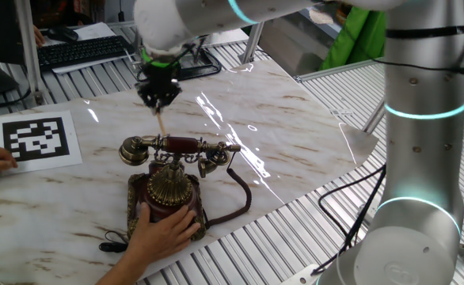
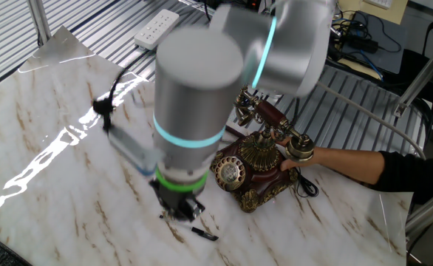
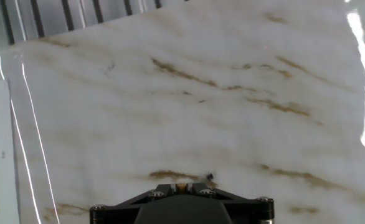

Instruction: Dial a number on an old rotary phone

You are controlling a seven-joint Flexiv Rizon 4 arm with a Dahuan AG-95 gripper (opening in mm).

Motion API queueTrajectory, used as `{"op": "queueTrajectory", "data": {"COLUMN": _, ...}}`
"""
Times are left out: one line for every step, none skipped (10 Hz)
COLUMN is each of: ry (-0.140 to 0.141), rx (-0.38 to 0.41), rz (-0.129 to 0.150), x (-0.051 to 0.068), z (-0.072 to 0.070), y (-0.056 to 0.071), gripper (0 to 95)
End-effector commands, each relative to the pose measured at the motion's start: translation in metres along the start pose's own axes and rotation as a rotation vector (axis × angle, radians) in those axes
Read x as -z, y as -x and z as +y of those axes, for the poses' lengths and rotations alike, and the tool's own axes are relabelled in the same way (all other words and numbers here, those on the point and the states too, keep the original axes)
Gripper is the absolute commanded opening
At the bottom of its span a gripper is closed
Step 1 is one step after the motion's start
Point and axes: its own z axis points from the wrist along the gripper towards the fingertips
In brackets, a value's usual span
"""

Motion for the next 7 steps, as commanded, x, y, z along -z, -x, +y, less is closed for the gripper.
{"op": "queueTrajectory", "data": {"ry": 0.002, "rx": -0.064, "rz": 0.004, "x": 0.016, "z": -0.006, "y": -0.016, "gripper": 0.0}}
{"op": "queueTrajectory", "data": {"ry": 0.000, "rx": -0.080, "rz": 0.001, "x": 0.018, "z": -0.007, "y": -0.021, "gripper": 0.0}}
{"op": "queueTrajectory", "data": {"ry": 0.000, "rx": -0.097, "rz": 0.003, "x": 0.021, "z": -0.008, "y": -0.027, "gripper": 0.0}}
{"op": "queueTrajectory", "data": {"ry": 0.010, "rx": -0.127, "rz": 0.001, "x": 0.024, "z": -0.010, "y": -0.032, "gripper": 0.0}}
{"op": "queueTrajectory", "data": {"ry": 0.010, "rx": -0.132, "rz": -0.001, "x": 0.028, "z": -0.012, "y": -0.037, "gripper": 0.0}}
{"op": "queueTrajectory", "data": {"ry": 0.016, "rx": -0.142, "rz": -0.001, "x": 0.032, "z": -0.015, "y": -0.042, "gripper": 0.0}}
{"op": "queueTrajectory", "data": {"ry": 0.021, "rx": -0.145, "rz": -0.002, "x": 0.035, "z": -0.017, "y": -0.048, "gripper": 0.0}}
